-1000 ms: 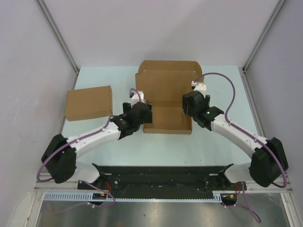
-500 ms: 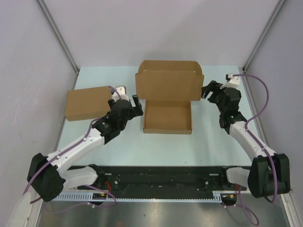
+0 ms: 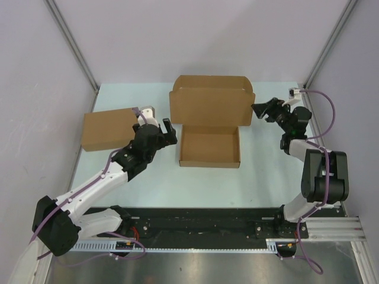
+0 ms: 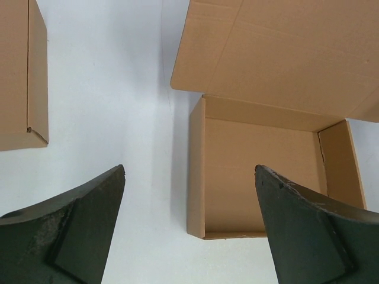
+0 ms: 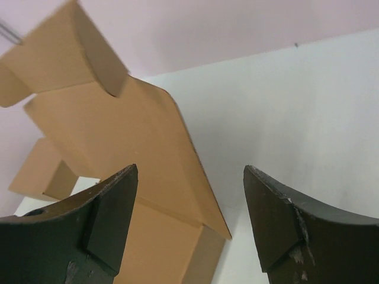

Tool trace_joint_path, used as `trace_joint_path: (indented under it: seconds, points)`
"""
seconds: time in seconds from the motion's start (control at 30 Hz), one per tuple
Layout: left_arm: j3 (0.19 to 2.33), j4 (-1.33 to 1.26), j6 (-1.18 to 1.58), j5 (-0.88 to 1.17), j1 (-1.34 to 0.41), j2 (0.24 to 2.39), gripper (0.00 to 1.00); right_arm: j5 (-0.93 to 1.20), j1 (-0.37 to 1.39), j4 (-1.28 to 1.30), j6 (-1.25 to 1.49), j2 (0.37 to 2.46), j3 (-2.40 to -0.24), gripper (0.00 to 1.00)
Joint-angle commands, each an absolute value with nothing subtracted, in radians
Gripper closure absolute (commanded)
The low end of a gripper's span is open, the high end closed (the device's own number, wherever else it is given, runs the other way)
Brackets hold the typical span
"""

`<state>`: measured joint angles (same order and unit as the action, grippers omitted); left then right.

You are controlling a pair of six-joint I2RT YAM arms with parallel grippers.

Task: Fold the paper box

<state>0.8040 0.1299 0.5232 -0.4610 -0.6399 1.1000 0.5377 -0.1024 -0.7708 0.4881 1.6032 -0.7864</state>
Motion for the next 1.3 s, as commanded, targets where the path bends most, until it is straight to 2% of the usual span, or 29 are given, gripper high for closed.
trace_joint_path:
  seconds: [0.0,0.63,0.83,1.03,1.27]
  points:
    - [0.805,0.097,0.520,-0.436,-0.623,1.081,0.05,0.652,-0.103,-0.945,0.526,1.603,-0.851,0.23]
    - [0.819,0.107,0.508,-0.433,-0.611,1.141,0.05,0.724,-0.052,-0.776,0.379,1.795,-1.094,0.25]
    - [0.828,0.113,0.509,-0.434,-0.606,1.155,0.05,0.721,-0.041,-0.738,0.348,1.813,-1.114,0.38]
    - [0.845,0.126,0.506,-0.443,-0.572,1.143,0.05,0.703,-0.032,-0.700,0.327,1.809,-1.118,0.63]
    - [0.853,0.129,0.534,-0.463,-0.487,1.106,0.05,0.675,-0.005,-0.651,0.288,1.770,-1.118,0.77]
